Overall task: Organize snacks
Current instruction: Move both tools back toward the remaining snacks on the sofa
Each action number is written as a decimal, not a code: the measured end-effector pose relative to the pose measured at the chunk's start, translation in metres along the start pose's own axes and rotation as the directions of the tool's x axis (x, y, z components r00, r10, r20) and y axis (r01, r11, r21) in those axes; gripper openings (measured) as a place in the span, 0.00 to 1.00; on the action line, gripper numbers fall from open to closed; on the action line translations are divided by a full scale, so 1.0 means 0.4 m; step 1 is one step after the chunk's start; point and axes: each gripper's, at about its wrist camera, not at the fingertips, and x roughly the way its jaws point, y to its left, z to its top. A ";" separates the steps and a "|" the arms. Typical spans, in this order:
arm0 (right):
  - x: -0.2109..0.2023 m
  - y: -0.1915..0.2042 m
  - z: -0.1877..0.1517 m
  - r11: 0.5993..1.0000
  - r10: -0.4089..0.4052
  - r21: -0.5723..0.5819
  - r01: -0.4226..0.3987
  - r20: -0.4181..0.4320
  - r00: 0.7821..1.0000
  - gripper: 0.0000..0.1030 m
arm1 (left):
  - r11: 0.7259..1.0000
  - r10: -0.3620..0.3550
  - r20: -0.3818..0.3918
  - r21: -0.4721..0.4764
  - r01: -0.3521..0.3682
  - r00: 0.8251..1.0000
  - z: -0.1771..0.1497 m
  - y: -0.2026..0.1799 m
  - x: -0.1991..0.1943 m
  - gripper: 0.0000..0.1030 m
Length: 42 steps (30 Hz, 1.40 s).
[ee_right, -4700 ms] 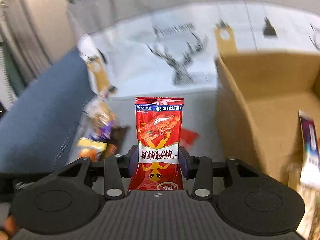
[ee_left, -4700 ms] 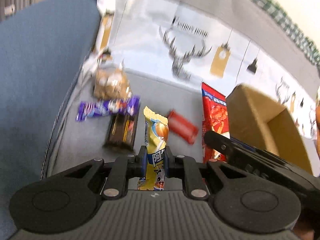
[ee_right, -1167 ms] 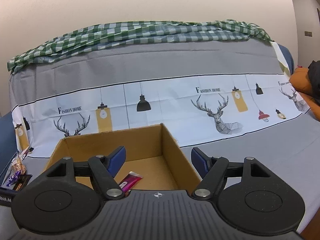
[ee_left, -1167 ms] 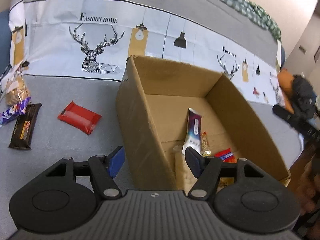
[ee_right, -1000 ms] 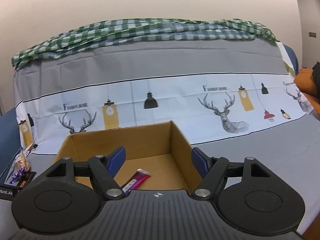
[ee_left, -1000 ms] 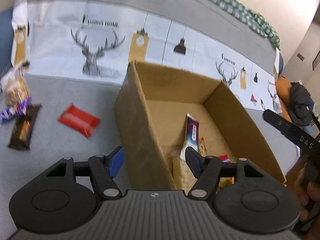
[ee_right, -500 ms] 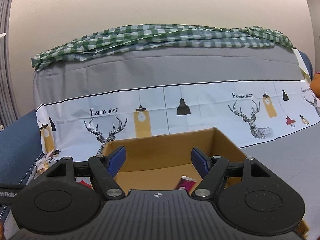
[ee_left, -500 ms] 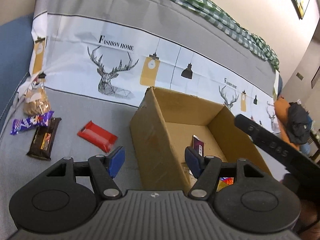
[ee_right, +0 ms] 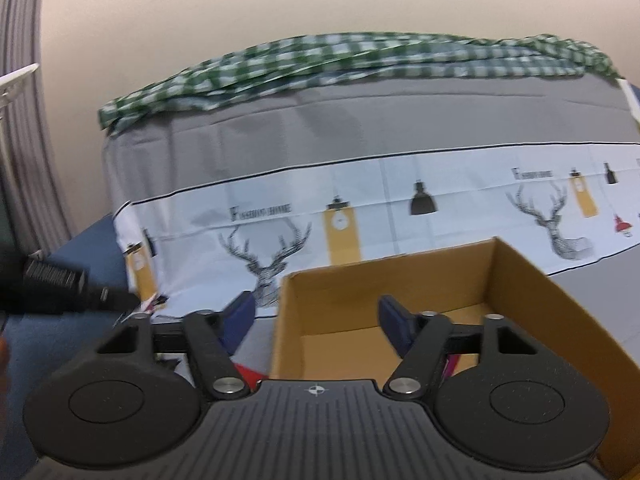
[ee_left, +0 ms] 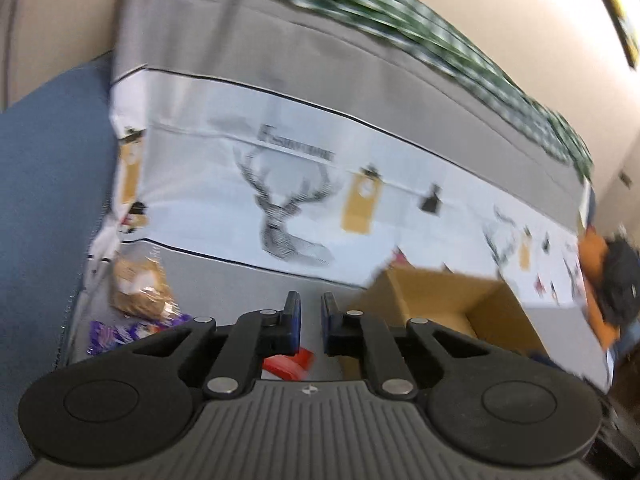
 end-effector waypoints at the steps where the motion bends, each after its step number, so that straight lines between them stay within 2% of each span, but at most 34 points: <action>1: 0.001 0.004 -0.001 1.000 0.016 -0.008 -0.016 -0.007 1.000 0.51 | 1.000 0.003 0.004 -0.029 -0.003 1.000 -0.004 0.030 0.010 0.11; 2: 0.001 0.007 -0.001 0.999 0.030 -0.015 -0.030 -0.013 0.999 0.46 | 0.998 0.008 -0.004 -0.064 -0.009 1.000 -0.021 0.065 0.023 0.11; 3: 0.002 0.010 -0.001 0.999 0.047 -0.023 -0.047 -0.022 0.999 0.44 | 0.994 0.032 -0.057 -0.106 -0.038 0.998 -0.039 0.097 0.042 0.11; 4: 0.002 0.013 0.000 0.998 0.058 -0.031 -0.059 -0.028 0.998 0.42 | 0.981 0.079 -0.134 -0.163 -0.101 0.988 -0.046 0.126 0.062 0.10; 6: 0.003 0.019 0.000 0.996 0.075 -0.048 -0.077 -0.042 0.996 0.42 | 0.964 0.084 -0.179 -0.234 -0.125 0.980 -0.045 0.161 0.082 0.11; 7: 0.004 0.024 0.000 0.995 0.084 -0.057 -0.087 -0.049 0.995 0.42 | 0.962 0.085 -0.186 -0.240 -0.129 0.979 -0.042 0.168 0.091 0.11; 10: 0.015 0.033 0.005 0.990 0.115 -0.074 -0.121 -0.081 0.990 0.43 | 0.963 0.148 -0.223 -0.190 -0.192 0.964 -0.034 0.172 0.120 0.14; 13: 0.022 0.033 0.009 0.987 0.140 -0.058 -0.146 -0.108 0.984 0.48 | 0.955 0.174 -0.260 -0.191 -0.228 0.950 -0.042 0.186 0.148 0.15; 14: 0.025 0.032 0.010 0.987 0.144 -0.050 -0.150 -0.116 0.983 0.50 | 0.952 0.180 -0.272 -0.193 -0.237 0.945 -0.046 0.192 0.155 0.18; 15: 0.028 0.030 0.010 0.987 0.148 -0.039 -0.154 -0.125 0.981 0.51 | 0.949 0.191 -0.284 -0.191 -0.251 0.940 -0.051 0.199 0.163 0.29; 18: 0.042 0.030 0.008 0.986 0.162 -0.009 -0.166 -0.154 0.975 0.54 | 0.940 0.231 -0.312 -0.173 -0.294 0.922 -0.061 0.209 0.185 0.48; 24: 0.061 0.044 0.006 0.982 0.185 0.004 -0.187 -0.183 0.966 0.60 | 0.928 0.275 -0.345 -0.147 -0.341 0.897 -0.072 0.215 0.215 0.61; 29: 0.071 0.056 0.005 0.979 0.203 0.010 -0.205 -0.196 0.959 0.64 | 0.922 0.291 -0.369 -0.138 -0.361 0.883 -0.081 0.222 0.242 0.66; 35: 0.082 0.063 0.000 0.978 0.203 0.006 -0.207 -0.210 0.956 0.64 | 0.920 0.310 -0.389 -0.109 -0.377 0.868 -0.094 0.218 0.262 0.66; 42: 0.092 0.066 -0.006 0.981 0.186 -0.008 -0.193 -0.221 0.957 0.65 | 0.923 0.333 -0.390 -0.052 -0.381 0.859 -0.103 0.207 0.273 0.64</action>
